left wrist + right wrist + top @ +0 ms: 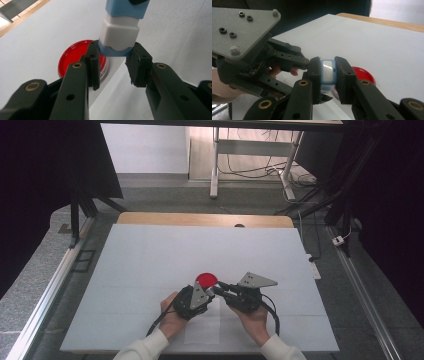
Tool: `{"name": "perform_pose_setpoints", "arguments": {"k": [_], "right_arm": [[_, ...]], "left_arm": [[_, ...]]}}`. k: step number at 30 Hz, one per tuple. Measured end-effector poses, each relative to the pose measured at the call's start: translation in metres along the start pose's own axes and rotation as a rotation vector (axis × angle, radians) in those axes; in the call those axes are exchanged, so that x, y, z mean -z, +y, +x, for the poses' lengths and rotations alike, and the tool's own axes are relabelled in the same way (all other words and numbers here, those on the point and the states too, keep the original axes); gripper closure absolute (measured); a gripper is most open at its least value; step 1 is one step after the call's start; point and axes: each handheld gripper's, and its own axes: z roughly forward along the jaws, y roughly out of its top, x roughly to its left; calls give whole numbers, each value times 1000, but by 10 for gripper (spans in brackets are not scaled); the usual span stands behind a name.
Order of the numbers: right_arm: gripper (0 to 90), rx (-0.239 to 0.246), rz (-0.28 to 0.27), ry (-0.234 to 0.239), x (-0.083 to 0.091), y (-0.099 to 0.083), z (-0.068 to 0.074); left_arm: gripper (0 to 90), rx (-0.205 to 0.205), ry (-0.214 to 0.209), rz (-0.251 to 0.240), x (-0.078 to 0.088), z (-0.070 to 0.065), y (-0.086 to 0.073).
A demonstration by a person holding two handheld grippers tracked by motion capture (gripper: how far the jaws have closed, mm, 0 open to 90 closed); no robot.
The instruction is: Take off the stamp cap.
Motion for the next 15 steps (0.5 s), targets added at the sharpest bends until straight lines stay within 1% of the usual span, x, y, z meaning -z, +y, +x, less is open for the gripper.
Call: {"name": "perform_pose_setpoints", "arguments": {"k": [3, 7, 10, 13, 15], "right_arm": [[756, -3, -4, -2, 0, -1, 0], [755, -5, -5, -3, 0, -1, 0], [755, -3, -4, -3, 0, 0, 0], [755, 15, 6, -6, 0, 0, 1], [756, 21, 11, -8, -1, 1, 2]], "left_arm": [[647, 8, -4, -1, 0, 0, 0], [647, 32, -24, -7, 0, 2, -1], [647, 40, -33, -6, -1, 2, -1], [647, 35, -32, -1, -1, 2, -1], [648, 18, -25, 6, -1, 1, -1]]}}
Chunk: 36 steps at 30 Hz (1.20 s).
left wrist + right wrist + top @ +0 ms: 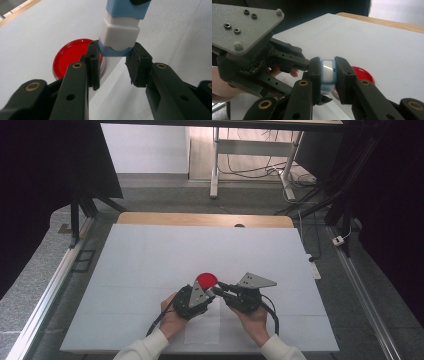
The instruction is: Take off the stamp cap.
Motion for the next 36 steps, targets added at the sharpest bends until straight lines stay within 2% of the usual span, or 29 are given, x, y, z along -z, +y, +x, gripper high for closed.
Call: {"name": "perform_pose_setpoints", "arguments": {"k": [5, 7, 9, 13, 15, 19, 23, 28, 29, 31, 32, 34, 36], "right_arm": [[756, -7, 8, 0, -1, 0, 0], [756, -12, 8, 1, -1, -1, 0], [756, -15, 7, 0, -1, 0, -1], [756, -20, 1, -1, 0, -1, -1], [756, -22, -4, -3, 0, -1, 0], [756, -11, -6, -12, 0, -1, 1], [757, -4, -4, -14, 0, -1, 2], [756, 1, -6, -19, 1, 0, 3], [756, 1, -3, -19, 0, 0, 3], [758, 10, -11, -32, 2, 1, 2], [758, 17, -16, -42, 4, 3, 1], [758, -8, -26, -37, 9, 7, -5], [758, -17, -33, -41, 13, 8, -8]], "left_arm": [[652, -54, 14, 21, -1, -1, 0], [651, -30, -12, 14, -1, 2, -1], [651, -34, -6, 13, -1, 1, 0], [651, 18, -31, 0, -1, 2, -1], [650, 28, -29, -2, -1, 2, -1], [650, 74, -53, -12, -1, 5, -3], [650, 50, -32, -8, -1, 4, -3], [651, 47, -35, -9, -1, 4, -3], [651, 28, -22, -1, -1, 3, -2], [654, -47, 29, 52, -3, 1, -4], [654, -42, 29, 58, -4, 3, -5], [654, -15, 19, 36, -3, 6, -5], [654, -20, 16, 27, -2, 6, -4]]}}
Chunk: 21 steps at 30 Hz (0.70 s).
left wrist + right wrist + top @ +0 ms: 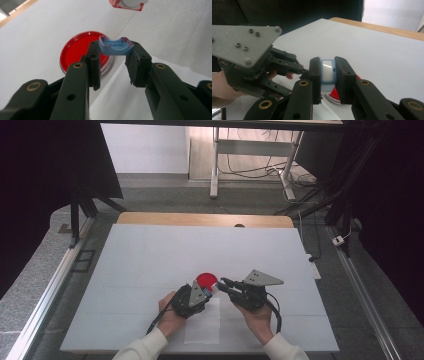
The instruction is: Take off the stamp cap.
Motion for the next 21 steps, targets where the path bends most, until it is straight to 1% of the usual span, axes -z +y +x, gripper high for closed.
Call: {"name": "perform_pose_setpoints", "arguments": {"k": [3, 7, 13, 18, 21], "right_arm": [[758, -6, 3, 2, 0, -1, -2], [757, -13, 3, 9, 0, -1, -2], [757, -21, 9, 21, -2, -3, -3], [757, -21, 12, 23, -2, -4, -4], [757, -21, 5, 21, -2, -4, -4]], "left_arm": [[653, -4, -8, -4, 0, 0, 0], [653, 17, -15, -21, 1, 2, 0], [652, 26, -20, -35, 3, 3, -1], [651, 38, -28, -47, 5, 4, -1], [651, 38, -28, -50, 8, 5, -3]]}}
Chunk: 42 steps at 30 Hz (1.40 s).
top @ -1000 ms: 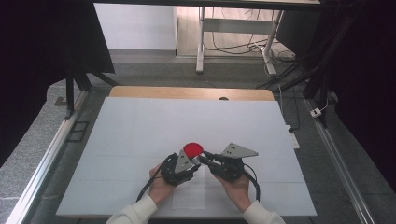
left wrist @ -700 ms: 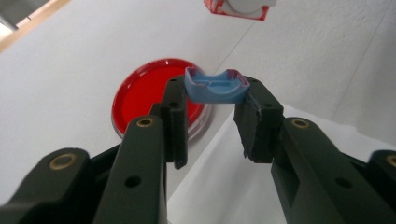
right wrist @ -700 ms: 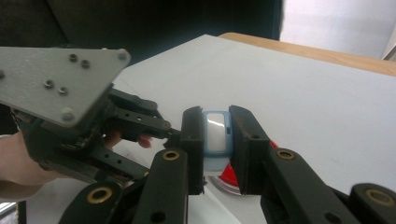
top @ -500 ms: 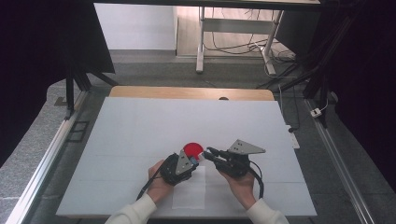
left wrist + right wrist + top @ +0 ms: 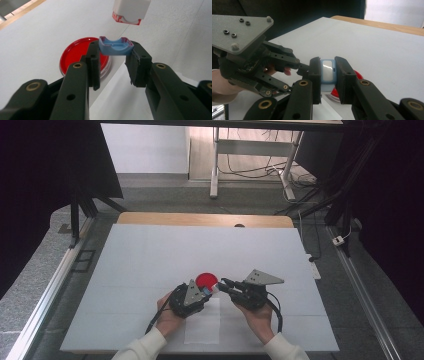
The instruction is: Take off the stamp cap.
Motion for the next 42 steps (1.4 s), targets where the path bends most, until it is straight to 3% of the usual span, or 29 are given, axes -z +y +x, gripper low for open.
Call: {"name": "perform_pose_setpoints", "arguments": {"k": [11, 21, 42], "right_arm": [[756, 3, -4, -9, 2, 0, -3], [755, 5, -5, -15, 5, 0, -5], [754, 22, 0, -38, 8, 0, -11]], "left_arm": [[651, 27, 12, -4, 14, 11, -9], [651, 60, 24, -15, 39, 21, -22], [648, 112, 50, 8, 65, 35, -45]]}}
